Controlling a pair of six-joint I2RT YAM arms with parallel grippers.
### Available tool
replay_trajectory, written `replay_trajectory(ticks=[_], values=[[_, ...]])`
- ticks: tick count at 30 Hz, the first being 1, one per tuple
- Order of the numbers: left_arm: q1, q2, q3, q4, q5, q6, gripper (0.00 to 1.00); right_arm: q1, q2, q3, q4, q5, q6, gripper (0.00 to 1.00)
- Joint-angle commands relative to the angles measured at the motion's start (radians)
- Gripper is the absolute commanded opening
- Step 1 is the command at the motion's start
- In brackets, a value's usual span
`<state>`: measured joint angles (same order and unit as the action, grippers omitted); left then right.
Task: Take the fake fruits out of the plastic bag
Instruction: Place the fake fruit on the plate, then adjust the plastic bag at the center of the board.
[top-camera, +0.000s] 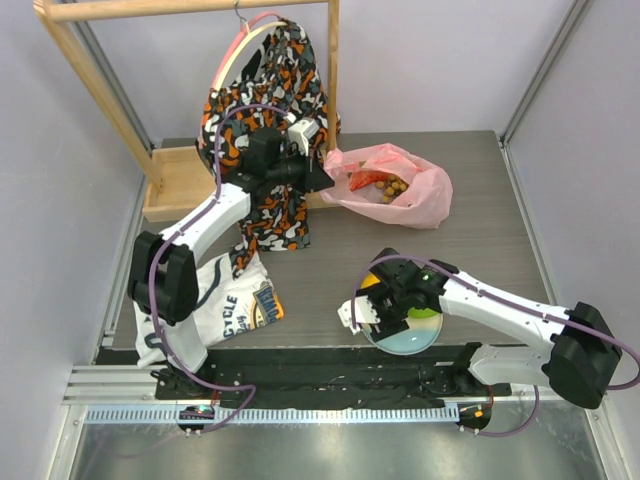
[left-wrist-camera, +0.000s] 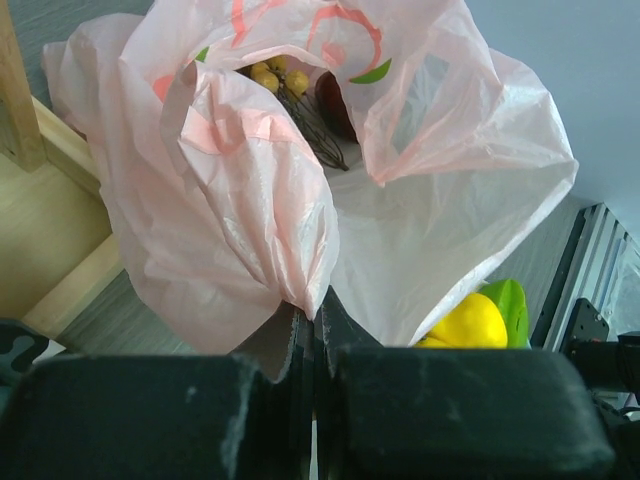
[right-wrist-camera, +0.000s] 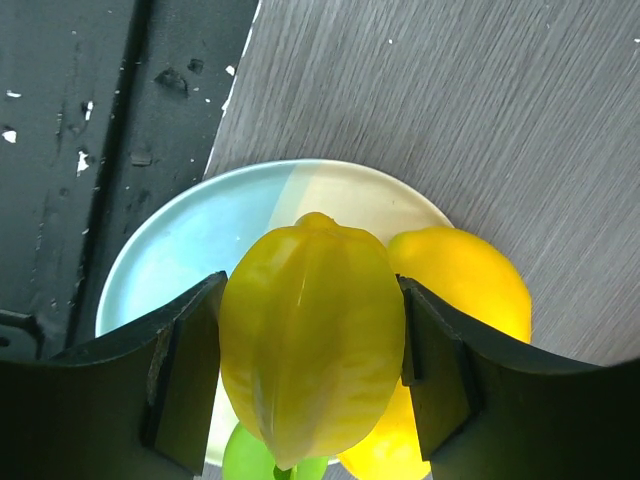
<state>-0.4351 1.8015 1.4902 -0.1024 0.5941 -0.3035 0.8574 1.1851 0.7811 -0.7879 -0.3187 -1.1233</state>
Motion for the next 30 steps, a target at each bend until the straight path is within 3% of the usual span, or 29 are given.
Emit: replay_trajectory(ticks=[1,2,11,16,18,21,24,28,30], values=[[0.010,-0.079,-0.021,0.033,-0.001,0.009,0.00,0.006,-0.007,-0.029,0.096,-0.016,-0.026,0.82],[0.010,-0.079,-0.024,0.030,0.001,0.013,0.00,0.006,-0.012,-0.031,0.098,-0.017,-0.026,0.99],[0.009,-0.070,-0.025,0.024,0.018,0.014,0.00,0.006,-0.088,0.052,0.029,0.026,-0.006,1.00],[0.010,-0.071,-0.033,0.001,0.050,0.012,0.00,-0.018,-0.156,0.282,0.022,0.076,0.066,1.00],[0.009,-0.082,-0.041,-0.008,0.061,0.014,0.00,-0.052,-0.139,0.374,0.085,0.092,0.164,0.99],[0.009,-0.094,-0.050,-0.025,0.090,0.024,0.00,-0.159,-0.088,0.399,0.281,0.152,0.353,0.91],[0.010,-0.096,-0.039,-0.077,0.108,0.027,0.00,-0.322,0.017,0.403,0.442,0.158,0.512,0.74],[0.009,-0.074,0.024,-0.282,0.197,0.212,0.00,-0.472,0.287,0.513,0.512,0.135,0.695,0.17],[0.009,-0.071,0.047,-0.350,0.156,0.328,0.00,-0.475,0.376,0.578,0.529,0.167,0.711,0.07]])
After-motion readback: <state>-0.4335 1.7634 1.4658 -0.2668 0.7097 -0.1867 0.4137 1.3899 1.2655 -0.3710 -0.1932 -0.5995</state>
